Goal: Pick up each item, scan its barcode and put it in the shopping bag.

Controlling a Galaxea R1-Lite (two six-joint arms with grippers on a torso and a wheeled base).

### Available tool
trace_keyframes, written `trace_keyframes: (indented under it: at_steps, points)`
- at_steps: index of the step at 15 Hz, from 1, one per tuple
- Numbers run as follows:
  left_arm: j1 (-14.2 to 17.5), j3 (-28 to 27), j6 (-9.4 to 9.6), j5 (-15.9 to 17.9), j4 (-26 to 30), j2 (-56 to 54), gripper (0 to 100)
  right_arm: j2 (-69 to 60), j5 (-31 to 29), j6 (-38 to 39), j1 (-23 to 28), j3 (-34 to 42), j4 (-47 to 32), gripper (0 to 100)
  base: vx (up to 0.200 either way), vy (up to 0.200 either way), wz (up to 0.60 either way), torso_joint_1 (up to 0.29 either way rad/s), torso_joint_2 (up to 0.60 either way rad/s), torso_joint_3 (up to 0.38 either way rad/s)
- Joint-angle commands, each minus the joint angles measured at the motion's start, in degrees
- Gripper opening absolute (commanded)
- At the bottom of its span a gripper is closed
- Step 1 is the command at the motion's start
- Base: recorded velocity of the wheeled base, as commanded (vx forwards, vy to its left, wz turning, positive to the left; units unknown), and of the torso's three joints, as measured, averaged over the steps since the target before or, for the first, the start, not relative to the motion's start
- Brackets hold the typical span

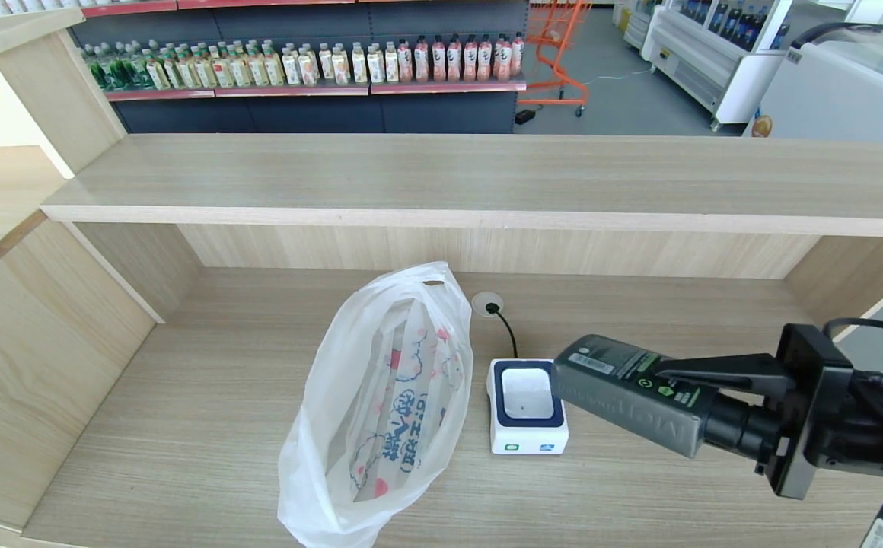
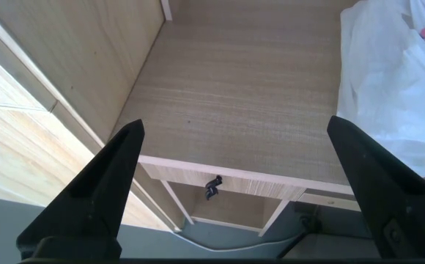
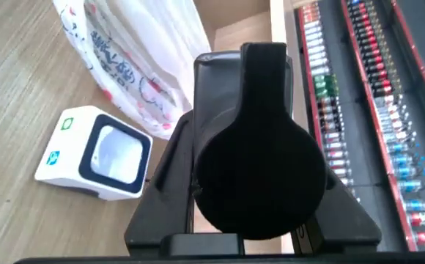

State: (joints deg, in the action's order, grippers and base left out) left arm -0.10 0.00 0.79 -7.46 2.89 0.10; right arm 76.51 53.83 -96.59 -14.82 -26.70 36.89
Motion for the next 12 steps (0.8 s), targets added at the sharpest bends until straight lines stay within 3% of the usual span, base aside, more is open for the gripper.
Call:
trace_keyframes:
  at_steps: [1,2,3,5,6,10,12]
  points:
    - [0.01,0.00,0.00,-0.01,0.01,-0.01,100,-4.26,3.30,1.58,6.83,1.56,-5.34,0,0.000,0.000,0.00,0.000,0.00,0.000]
    - [0.01,0.00,0.00,-0.01,0.01,-0.01,100,-4.44,4.00,4.74,9.02,0.24,-12.28,0,0.000,0.000,0.00,0.000,0.00,0.000]
    - [0.01,0.00,0.00,-0.01,0.01,-0.01,100,-4.44,4.00,12.91,12.45,-1.43,-14.13,0,0.000,0.000,0.00,0.000,0.00,0.000]
    - [0.01,0.00,0.00,-0.01,0.01,-0.01,100,-4.35,2.06,37.61,14.12,-3.10,-14.04,0,0.000,0.000,0.00,0.000,0.00,0.000]
    - [0.01,0.00,0.00,-0.01,0.01,-0.01,100,-4.26,-2.86,48.51,13.33,-4.59,-14.04,0,0.000,0.000,0.00,0.000,0.00,0.000]
    - [0.01,0.00,0.00,-0.01,0.01,-0.01,100,0.04,-23.60,103.88,-0.82,-10.74,-13.69,0,0.000,0.000,0.00,0.000,0.00,0.000]
    - [0.01,0.00,0.00,-0.01,0.01,-0.01,100,4.18,-27.64,117.42,-4.25,-12.41,-13.69,0,0.000,0.000,0.00,0.000,0.00,0.000]
